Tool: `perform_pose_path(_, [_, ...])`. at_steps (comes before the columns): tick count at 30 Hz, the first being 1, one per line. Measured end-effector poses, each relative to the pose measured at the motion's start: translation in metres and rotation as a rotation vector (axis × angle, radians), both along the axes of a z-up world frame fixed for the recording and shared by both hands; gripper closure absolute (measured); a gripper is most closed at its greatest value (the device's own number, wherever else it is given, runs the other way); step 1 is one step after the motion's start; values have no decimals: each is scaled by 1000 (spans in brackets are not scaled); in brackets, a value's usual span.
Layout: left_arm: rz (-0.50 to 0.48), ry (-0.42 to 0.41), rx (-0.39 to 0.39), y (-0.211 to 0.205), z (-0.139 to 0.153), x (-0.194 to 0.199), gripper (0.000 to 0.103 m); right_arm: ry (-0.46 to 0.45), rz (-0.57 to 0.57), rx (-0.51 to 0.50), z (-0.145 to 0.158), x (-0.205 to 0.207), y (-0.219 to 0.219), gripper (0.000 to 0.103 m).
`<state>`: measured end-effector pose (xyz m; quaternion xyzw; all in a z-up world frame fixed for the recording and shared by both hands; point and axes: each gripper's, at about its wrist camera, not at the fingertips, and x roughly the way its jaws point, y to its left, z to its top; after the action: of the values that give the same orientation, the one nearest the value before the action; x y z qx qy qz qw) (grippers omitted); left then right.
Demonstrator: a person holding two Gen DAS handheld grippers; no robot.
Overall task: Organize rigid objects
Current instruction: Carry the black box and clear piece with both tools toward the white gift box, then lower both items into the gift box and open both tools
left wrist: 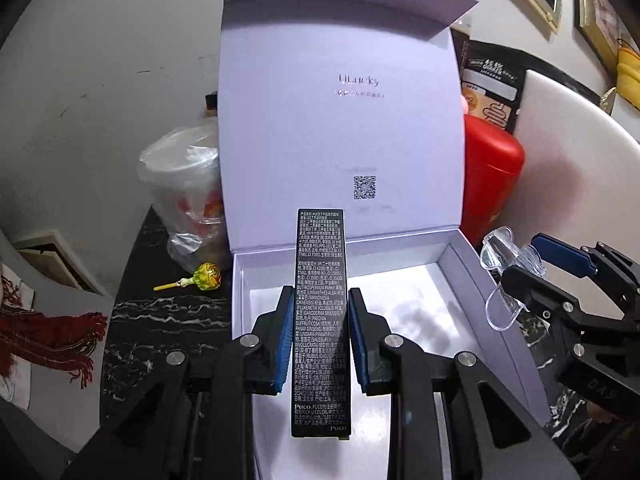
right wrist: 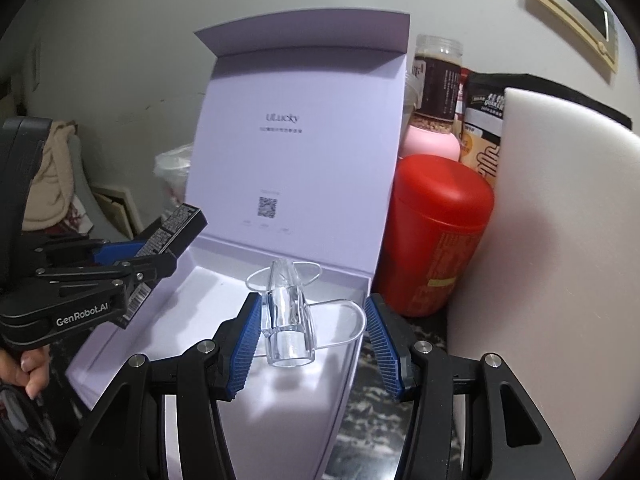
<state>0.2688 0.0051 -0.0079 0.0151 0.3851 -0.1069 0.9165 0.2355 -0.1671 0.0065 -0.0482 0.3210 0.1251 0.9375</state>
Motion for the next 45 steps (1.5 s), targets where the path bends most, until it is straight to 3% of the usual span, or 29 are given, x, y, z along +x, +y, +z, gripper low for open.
perform_pose_path(10, [7, 34, 25, -7, -18, 24, 78, 36, -4, -13, -14, 32, 7, 51])
perform_pose_path(20, [19, 31, 20, -11, -19, 23, 78, 59, 6, -31, -22, 36, 12, 50])
perform_pose_path(23, [43, 74, 34, -8, -20, 26, 76, 61, 1, -17, -22, 35, 11, 29])
perform_pose_path(24, [50, 83, 38, -8, -21, 27, 76, 56, -2, -13, -21, 34, 9, 27])
perform_pose_path(31, [116, 115, 123, -13, -28, 29, 76, 57, -34, -26, -18, 32, 3, 27])
perform_pose_path(36, [130, 131, 113, -12, -29, 28, 76, 56, -47, -24, -14, 28, -3, 27])
perform_pose_path(45, [140, 81, 140, -20, -9, 15, 76, 38, -61, -11, -1, 18, -5, 27])
